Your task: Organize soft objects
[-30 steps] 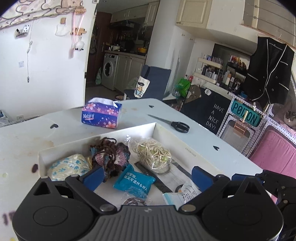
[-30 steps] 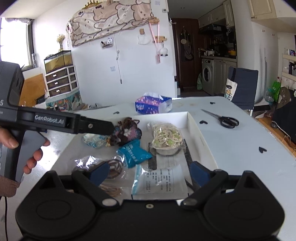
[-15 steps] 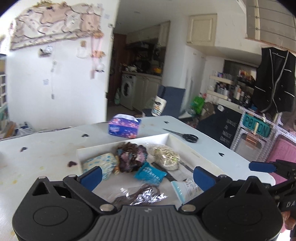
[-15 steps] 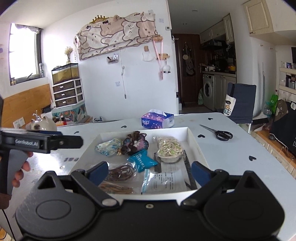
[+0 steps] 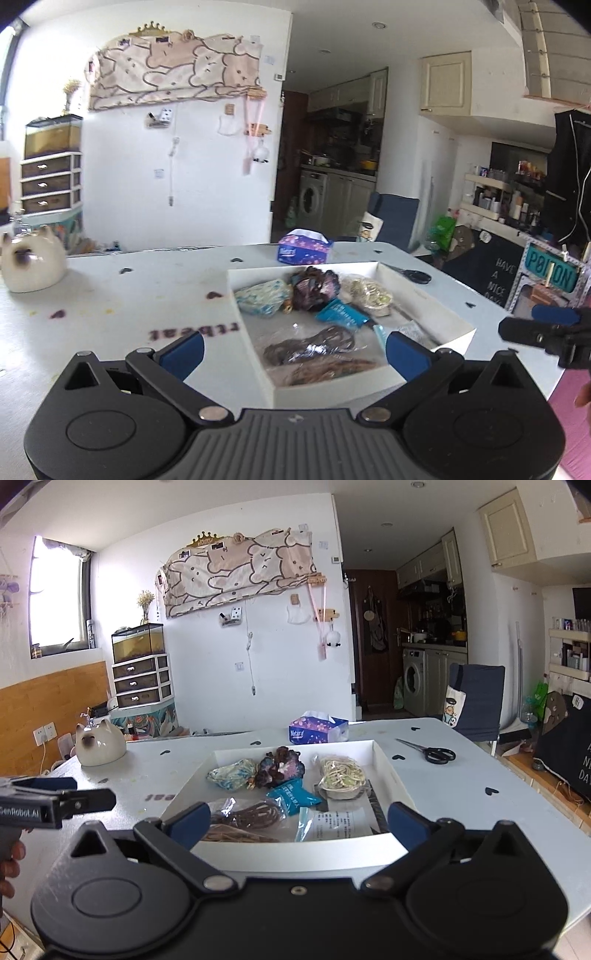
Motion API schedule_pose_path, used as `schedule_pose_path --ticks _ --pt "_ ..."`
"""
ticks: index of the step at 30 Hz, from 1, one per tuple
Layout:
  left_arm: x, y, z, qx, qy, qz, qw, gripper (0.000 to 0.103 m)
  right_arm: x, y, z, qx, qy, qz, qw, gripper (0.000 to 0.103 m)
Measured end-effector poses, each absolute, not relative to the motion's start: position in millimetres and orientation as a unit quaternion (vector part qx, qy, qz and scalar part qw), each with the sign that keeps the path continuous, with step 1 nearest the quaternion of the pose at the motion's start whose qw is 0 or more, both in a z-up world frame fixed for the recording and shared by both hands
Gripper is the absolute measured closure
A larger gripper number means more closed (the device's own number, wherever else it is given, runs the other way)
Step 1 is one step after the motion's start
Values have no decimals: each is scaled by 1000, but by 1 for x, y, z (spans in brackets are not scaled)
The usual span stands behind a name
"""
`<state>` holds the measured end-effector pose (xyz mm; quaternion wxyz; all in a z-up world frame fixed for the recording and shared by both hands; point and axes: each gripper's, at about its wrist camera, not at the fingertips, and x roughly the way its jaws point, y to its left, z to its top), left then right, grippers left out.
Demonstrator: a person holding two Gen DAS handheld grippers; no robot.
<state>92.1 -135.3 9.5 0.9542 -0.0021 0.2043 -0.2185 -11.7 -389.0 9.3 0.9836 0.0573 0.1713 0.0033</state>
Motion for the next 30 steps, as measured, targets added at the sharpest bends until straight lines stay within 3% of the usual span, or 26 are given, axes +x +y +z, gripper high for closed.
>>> schedule_pose_path --ticks 13,30 --pt "38 -127 -3 6 171 -170 970 0 -39 -379 0 37 160 -2 987 0" --pt "19 -123 -7 2 185 -146 972 0 -49 -371 -1 23 156 1 988 0"
